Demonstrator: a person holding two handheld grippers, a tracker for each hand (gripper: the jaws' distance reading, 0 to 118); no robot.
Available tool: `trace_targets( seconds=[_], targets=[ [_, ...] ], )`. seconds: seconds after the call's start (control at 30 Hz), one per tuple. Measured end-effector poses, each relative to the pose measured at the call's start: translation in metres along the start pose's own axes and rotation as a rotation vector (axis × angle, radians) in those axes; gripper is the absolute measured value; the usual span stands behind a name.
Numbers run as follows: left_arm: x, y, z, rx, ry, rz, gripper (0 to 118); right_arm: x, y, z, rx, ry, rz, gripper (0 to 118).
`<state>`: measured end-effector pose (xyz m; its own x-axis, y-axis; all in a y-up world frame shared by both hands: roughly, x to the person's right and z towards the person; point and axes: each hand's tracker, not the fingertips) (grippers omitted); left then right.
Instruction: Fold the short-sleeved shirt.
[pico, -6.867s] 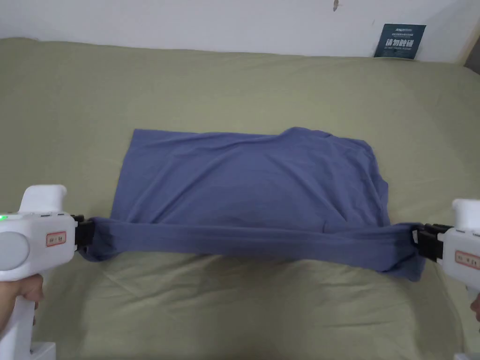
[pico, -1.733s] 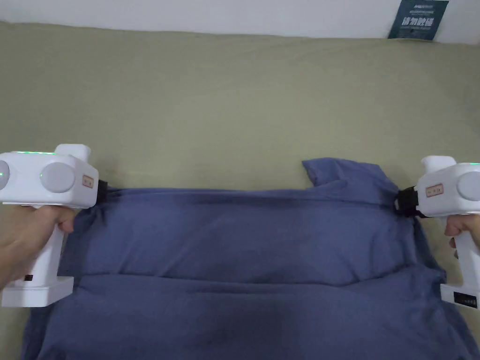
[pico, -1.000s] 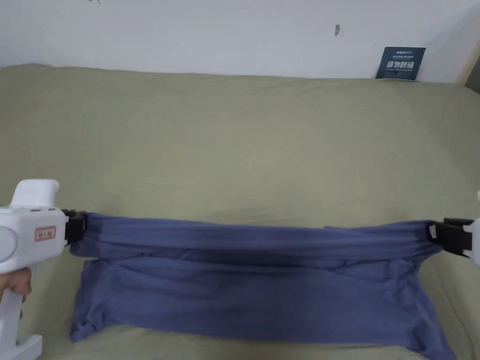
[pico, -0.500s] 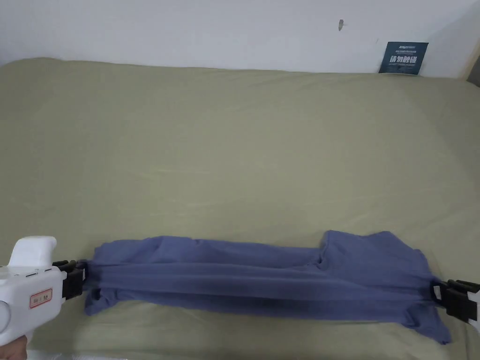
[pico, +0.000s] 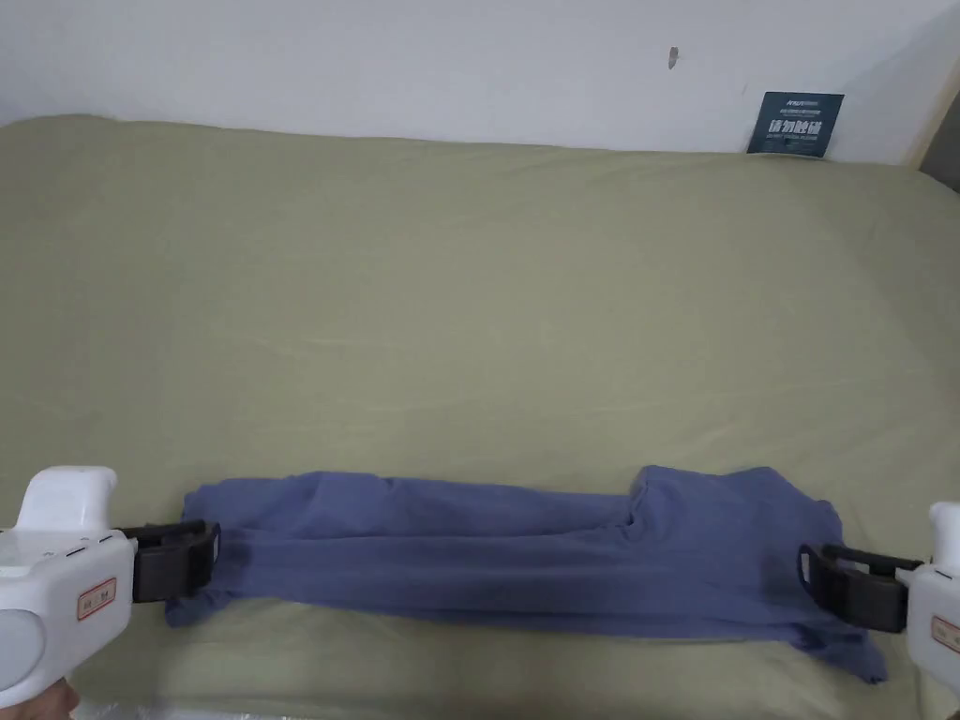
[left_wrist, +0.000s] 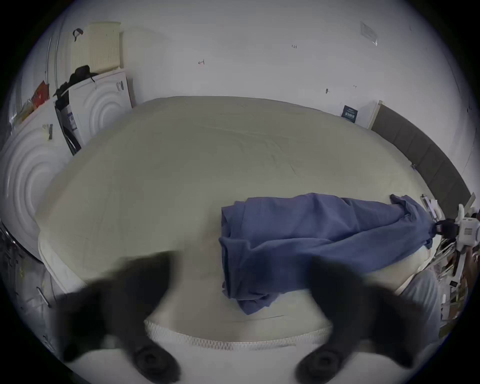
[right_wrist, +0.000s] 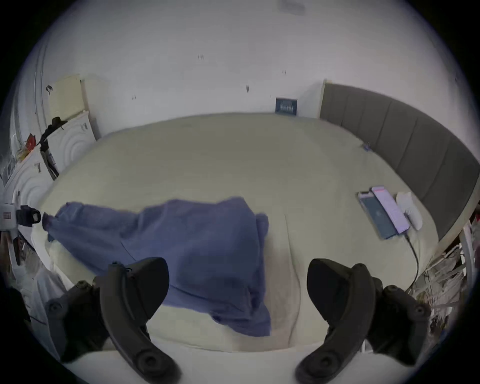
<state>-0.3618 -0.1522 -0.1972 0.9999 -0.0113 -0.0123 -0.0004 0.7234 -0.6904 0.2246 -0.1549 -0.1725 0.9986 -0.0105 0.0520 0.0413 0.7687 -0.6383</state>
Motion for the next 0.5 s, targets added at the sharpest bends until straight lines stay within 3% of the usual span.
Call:
trace_targets(
  seconds=[0.07,0.1,0.13,0.2,0.27,0.37,0.5],
  targets=[
    [0.007,0.006,0.009,0.042,0.006,0.000,110,-0.013,0.010,0.005,0.087,0.029,-0.023,109],
    [0.011,0.009,0.015,0.065,0.000,0.006,99,-0.025,0.010,0.014,0.118,0.038,-0.031,101],
    [0.015,0.012,0.018,0.092,-0.001,0.007,77,-0.034,0.014,0.016,0.143,0.049,-0.033,80],
    [0.024,0.018,0.026,0.137,0.025,-0.010,0,-0.053,0.019,0.022,0.230,0.049,-0.023,0],
    [0.022,0.017,0.021,0.184,0.054,-0.008,0,-0.077,0.019,0.019,0.288,0.025,0.030,0],
    [0.013,0.023,0.021,0.136,-0.024,0.057,0,-0.096,0.023,0.023,0.321,0.043,-0.007,0],
    [-0.016,0.034,0.011,0.035,-0.164,0.202,0,-0.126,0.025,0.036,0.434,-0.009,0.032,0]
  ],
)
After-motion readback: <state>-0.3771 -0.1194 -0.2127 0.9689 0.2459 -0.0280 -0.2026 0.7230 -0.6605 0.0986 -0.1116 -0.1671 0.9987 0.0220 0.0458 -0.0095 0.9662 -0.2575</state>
